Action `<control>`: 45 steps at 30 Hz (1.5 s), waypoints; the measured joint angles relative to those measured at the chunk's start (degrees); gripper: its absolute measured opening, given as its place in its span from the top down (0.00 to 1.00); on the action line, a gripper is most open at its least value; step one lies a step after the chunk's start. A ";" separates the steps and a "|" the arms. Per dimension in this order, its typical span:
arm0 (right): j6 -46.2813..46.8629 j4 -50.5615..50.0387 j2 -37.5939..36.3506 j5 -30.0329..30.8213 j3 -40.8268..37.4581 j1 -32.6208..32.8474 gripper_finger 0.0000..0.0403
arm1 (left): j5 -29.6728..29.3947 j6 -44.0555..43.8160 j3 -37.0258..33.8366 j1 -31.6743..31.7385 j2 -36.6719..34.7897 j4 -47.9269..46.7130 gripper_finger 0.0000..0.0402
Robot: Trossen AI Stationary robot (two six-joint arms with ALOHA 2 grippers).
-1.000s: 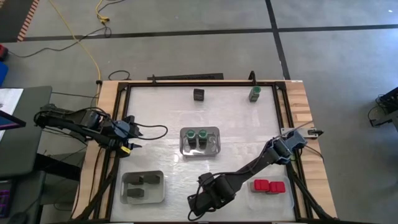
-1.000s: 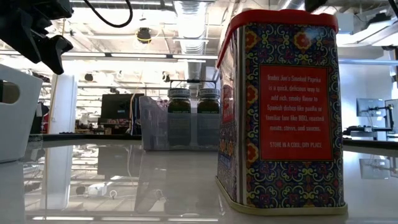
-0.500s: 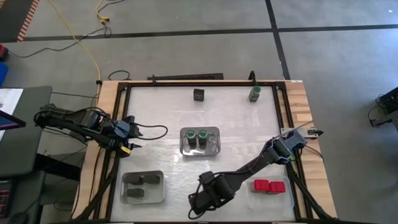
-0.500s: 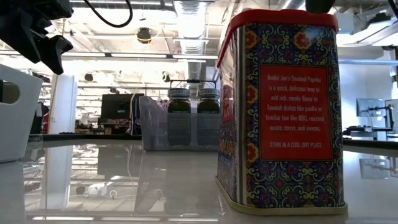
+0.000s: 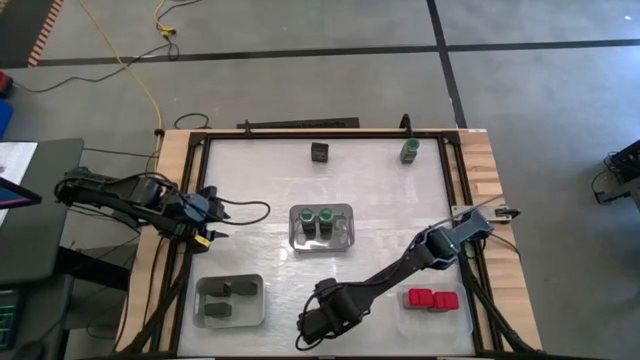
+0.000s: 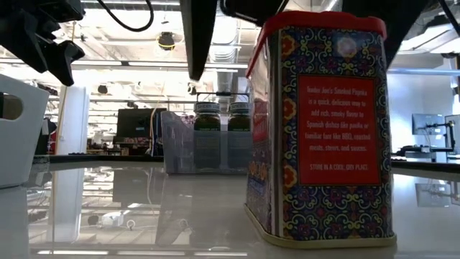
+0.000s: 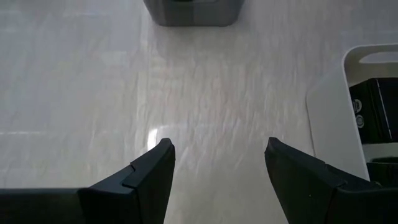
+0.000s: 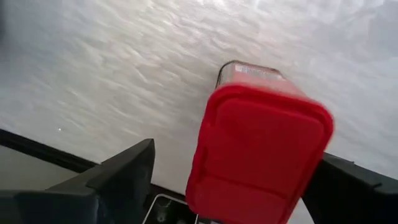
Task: Sort spices by type
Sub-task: Put the red seasoning can into the transparent bin
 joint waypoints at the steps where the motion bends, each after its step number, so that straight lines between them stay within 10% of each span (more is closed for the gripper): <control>1: 0.46 -0.02 0.00 0.04 0.00 -0.04 0.07 | 0.00 0.00 0.00 0.00 0.02 0.03 0.40; 12: 0.94 -1.01 -0.13 0.15 0.06 -0.30 0.40 | -0.02 0.43 0.00 0.00 1.07 1.13 0.40; 28: -8.45 -2.27 -0.33 -1.12 1.36 -1.51 0.41 | -0.02 0.46 0.00 0.00 1.22 1.26 0.40; 45: -24.50 -18.23 -17.38 7.90 1.16 5.49 0.41 | -0.24 0.26 0.00 0.00 1.22 2.10 0.40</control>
